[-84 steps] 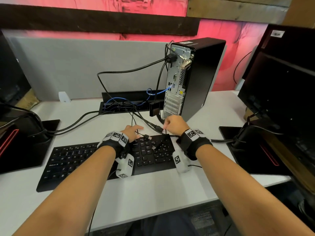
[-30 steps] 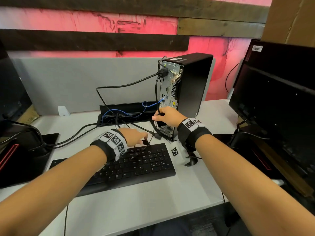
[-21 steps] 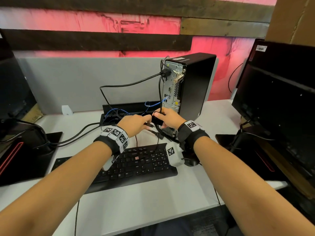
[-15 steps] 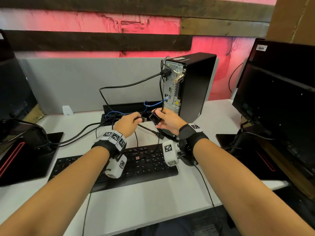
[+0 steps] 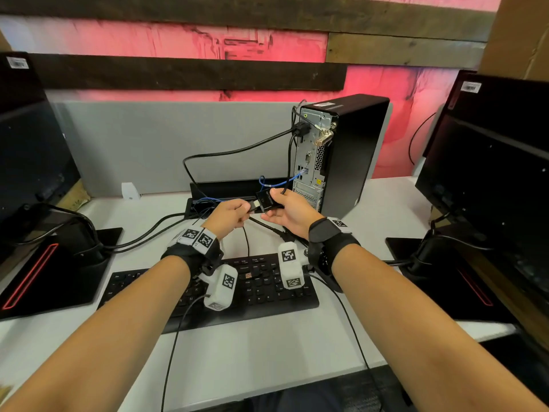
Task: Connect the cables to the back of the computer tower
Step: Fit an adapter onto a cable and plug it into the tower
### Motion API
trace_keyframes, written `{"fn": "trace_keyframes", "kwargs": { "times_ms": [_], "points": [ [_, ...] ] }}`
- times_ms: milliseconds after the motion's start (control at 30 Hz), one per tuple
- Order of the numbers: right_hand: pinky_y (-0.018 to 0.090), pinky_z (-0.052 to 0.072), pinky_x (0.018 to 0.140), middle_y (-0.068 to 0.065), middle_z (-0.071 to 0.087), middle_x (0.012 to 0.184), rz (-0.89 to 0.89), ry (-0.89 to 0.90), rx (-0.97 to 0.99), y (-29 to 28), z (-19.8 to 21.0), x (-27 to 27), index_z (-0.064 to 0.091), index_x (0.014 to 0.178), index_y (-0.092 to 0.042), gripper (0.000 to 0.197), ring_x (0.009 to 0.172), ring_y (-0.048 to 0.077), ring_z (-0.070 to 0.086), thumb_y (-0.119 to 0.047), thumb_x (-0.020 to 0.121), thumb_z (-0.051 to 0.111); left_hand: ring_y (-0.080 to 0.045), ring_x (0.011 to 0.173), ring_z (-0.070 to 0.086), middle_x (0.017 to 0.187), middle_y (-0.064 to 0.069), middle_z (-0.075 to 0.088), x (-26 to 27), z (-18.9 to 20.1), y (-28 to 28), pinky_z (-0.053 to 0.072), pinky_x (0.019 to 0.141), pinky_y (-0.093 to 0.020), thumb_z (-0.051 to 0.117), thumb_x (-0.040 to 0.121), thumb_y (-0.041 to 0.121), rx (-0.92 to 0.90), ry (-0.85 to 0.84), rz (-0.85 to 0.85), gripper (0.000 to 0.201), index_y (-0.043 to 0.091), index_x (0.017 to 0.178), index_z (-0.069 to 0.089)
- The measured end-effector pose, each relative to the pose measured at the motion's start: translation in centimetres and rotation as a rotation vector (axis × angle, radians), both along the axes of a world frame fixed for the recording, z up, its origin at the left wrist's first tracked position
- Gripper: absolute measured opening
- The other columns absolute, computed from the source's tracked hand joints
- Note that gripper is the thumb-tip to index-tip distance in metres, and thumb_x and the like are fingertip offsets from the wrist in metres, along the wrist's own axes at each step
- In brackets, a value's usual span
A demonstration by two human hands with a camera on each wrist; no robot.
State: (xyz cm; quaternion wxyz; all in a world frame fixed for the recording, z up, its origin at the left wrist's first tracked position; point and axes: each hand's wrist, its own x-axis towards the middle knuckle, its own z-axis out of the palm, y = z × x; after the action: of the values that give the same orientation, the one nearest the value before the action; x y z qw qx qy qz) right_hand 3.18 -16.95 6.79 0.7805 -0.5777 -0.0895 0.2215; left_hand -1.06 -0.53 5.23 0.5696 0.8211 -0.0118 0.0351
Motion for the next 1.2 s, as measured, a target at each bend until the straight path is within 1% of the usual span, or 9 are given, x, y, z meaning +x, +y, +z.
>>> {"fn": "trace_keyframes", "kwargs": {
  "times_ms": [100, 200, 333, 467, 533, 800, 1033, 1133, 1200],
  "points": [
    [0.037, 0.058, 0.076, 0.011, 0.056, 0.096, -0.005, 0.009, -0.01, 0.1, 0.3, 0.0, 0.048, 0.108, -0.008, 0.011, 0.064, 0.017, 0.052, -0.015, 0.102, 0.043, -0.005, 0.056, 0.038, 0.067, 0.004, 0.043, -0.1, 0.1, 0.0, 0.034, 0.043, -0.003, 0.037, 0.102, 0.017, 0.019, 0.003, 0.016, 0.029, 0.021, 0.08, 0.056],
    [0.035, 0.06, 0.073, 0.013, 0.056, 0.098, -0.006, 0.009, -0.018, 0.1, 0.4, 0.0, 0.045, 0.111, -0.009, 0.011, 0.064, 0.018, 0.051, -0.015, 0.102, 0.042, -0.005, 0.055, 0.038, 0.067, 0.005, 0.043, -0.1, 0.3, -0.1, 0.032, 0.048, -0.007, 0.038, 0.101, 0.018, 0.035, 0.004, 0.029, 0.028, 0.018, 0.081, 0.057],
    [0.037, 0.059, 0.075, 0.013, 0.056, 0.101, 0.001, -0.02, -0.049, 0.1, 0.4, -0.1, 0.048, 0.108, -0.009, 0.01, 0.064, 0.017, 0.052, -0.015, 0.103, 0.041, -0.005, 0.055, 0.037, 0.066, 0.005, 0.042, -0.1, 0.4, -0.2, 0.031, 0.048, -0.01, 0.039, 0.101, 0.02, 0.021, 0.028, 0.049, 0.023, 0.01, 0.098, 0.059],
    [0.036, 0.059, 0.071, 0.01, 0.056, 0.1, -0.014, -0.06, -0.071, 0.2, 0.2, -0.2, 0.047, 0.121, -0.013, 0.02, 0.063, 0.018, 0.051, -0.014, 0.103, 0.04, -0.006, 0.055, 0.035, 0.065, 0.005, 0.042, 0.0, 0.2, -0.3, 0.029, 0.051, -0.015, 0.04, 0.101, 0.021, -0.009, 0.035, 0.071, 0.023, 0.015, 0.091, 0.06],
    [0.036, 0.06, 0.07, 0.01, 0.056, 0.1, -0.029, -0.079, -0.089, 0.3, 0.1, -0.2, 0.048, 0.122, -0.014, 0.021, 0.062, 0.018, 0.051, -0.014, 0.102, 0.041, -0.006, 0.055, 0.035, 0.065, 0.005, 0.042, 0.2, -0.1, -0.2, 0.028, 0.051, -0.016, 0.04, 0.101, 0.022, -0.014, 0.049, 0.08, 0.024, 0.015, 0.09, 0.061],
    [0.042, 0.058, 0.081, 0.011, 0.055, 0.107, -0.051, -0.097, -0.118, 0.3, -0.1, -0.1, 0.049, 0.116, -0.016, 0.016, 0.066, 0.018, 0.052, -0.016, 0.102, 0.042, -0.009, 0.055, 0.036, 0.065, 0.004, 0.043, 0.7, -0.1, -0.4, 0.03, 0.053, -0.019, 0.042, 0.099, 0.024, 0.042, 0.067, 0.122, 0.026, 0.01, 0.101, 0.064],
    [0.042, 0.059, 0.079, 0.01, 0.054, 0.104, -0.048, -0.081, -0.1, 0.4, -0.2, -0.1, 0.049, 0.113, -0.015, 0.013, 0.063, 0.018, 0.053, -0.015, 0.102, 0.043, -0.011, 0.056, 0.038, 0.064, 0.002, 0.045, 1.1, -0.4, -0.8, 0.032, 0.055, -0.02, 0.044, 0.098, 0.023, 0.065, 0.006, 0.155, 0.025, 0.012, 0.088, 0.064],
    [0.043, 0.058, 0.082, 0.011, 0.053, 0.106, -0.057, -0.078, -0.091, 0.5, -0.3, 0.0, 0.049, 0.113, -0.015, 0.013, 0.066, 0.018, 0.056, -0.014, 0.102, 0.043, -0.012, 0.058, 0.041, 0.064, 0.001, 0.047, 1.0, -0.5, -1.0, 0.036, 0.06, -0.024, 0.045, 0.097, 0.022, 0.09, -0.017, 0.176, 0.025, 0.014, 0.082, 0.062],
    [0.044, 0.058, 0.083, 0.011, 0.053, 0.107, -0.058, -0.08, -0.098, 0.6, -0.4, 0.0, 0.05, 0.113, -0.015, 0.013, 0.065, 0.018, 0.055, -0.014, 0.102, 0.043, -0.014, 0.061, 0.043, 0.065, 0.001, 0.048, 0.9, -0.5, -1.1, 0.038, 0.066, -0.029, 0.046, 0.097, 0.022, 0.112, -0.03, 0.187, 0.026, 0.016, 0.077, 0.061]
  ]
}}
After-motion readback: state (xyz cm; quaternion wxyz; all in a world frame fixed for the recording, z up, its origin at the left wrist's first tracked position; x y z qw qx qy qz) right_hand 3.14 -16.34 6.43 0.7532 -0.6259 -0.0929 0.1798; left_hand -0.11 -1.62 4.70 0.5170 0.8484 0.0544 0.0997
